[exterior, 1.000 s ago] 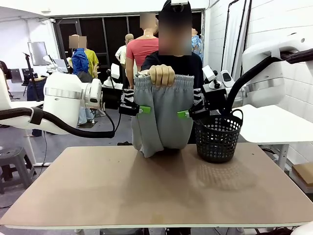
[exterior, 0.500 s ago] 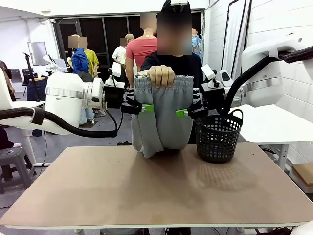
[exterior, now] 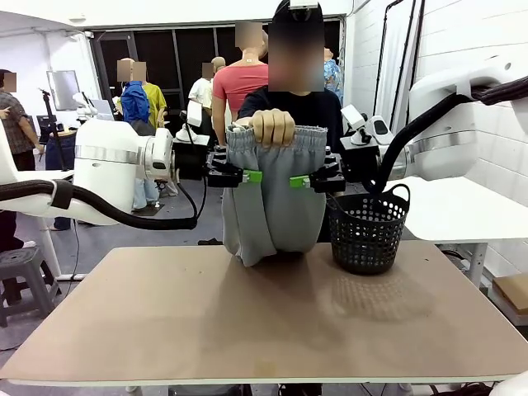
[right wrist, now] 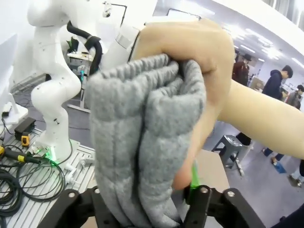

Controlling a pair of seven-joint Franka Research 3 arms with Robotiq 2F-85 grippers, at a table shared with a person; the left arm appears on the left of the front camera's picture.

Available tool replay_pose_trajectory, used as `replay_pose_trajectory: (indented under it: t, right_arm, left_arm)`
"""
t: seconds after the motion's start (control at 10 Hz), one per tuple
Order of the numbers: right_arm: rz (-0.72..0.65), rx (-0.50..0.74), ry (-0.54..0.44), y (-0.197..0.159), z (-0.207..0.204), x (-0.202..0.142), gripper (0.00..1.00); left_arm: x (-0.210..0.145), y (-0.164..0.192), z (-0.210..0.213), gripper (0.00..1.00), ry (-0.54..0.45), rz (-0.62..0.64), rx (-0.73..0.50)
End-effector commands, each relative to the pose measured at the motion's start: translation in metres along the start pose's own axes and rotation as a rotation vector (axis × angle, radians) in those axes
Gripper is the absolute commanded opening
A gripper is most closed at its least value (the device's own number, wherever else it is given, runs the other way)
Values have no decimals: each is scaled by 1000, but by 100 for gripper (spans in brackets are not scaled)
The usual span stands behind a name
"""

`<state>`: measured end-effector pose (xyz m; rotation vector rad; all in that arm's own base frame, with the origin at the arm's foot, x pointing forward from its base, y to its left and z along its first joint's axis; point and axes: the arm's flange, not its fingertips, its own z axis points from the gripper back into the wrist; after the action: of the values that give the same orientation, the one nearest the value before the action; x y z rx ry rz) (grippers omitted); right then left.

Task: Fold the training pants.
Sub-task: Grab both ends of the Training pants handed by a person.

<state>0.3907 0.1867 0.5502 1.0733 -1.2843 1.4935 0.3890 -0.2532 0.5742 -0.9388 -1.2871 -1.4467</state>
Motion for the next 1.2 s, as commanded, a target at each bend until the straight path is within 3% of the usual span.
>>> replay_pose_trajectory:
  t: [0.0, 0.1, 0.9, 1.0, 1.1]
  right_arm:
    - [-26, 24, -45, -6, 0, 8, 0]
    - [-28, 34, -54, -6, 2, 9, 0]
    - [-98, 56, -41, -14, 0, 6, 0]
    - [-83, 61, -44, -15, 0, 5, 0]
    - [-82, 54, -47, -7, 2, -2, 0]
  left_arm:
    - [-5, 0, -1, 10, -23, -11, 11]
    - [-6, 1, -1, 0, -24, -9, 12]
    - [-15, 13, -2, 0, -27, 48, -1]
    - [-20, 30, -6, 0, 161, 47, -68]
    - [-17, 7, 0, 0, -16, 46, -5]
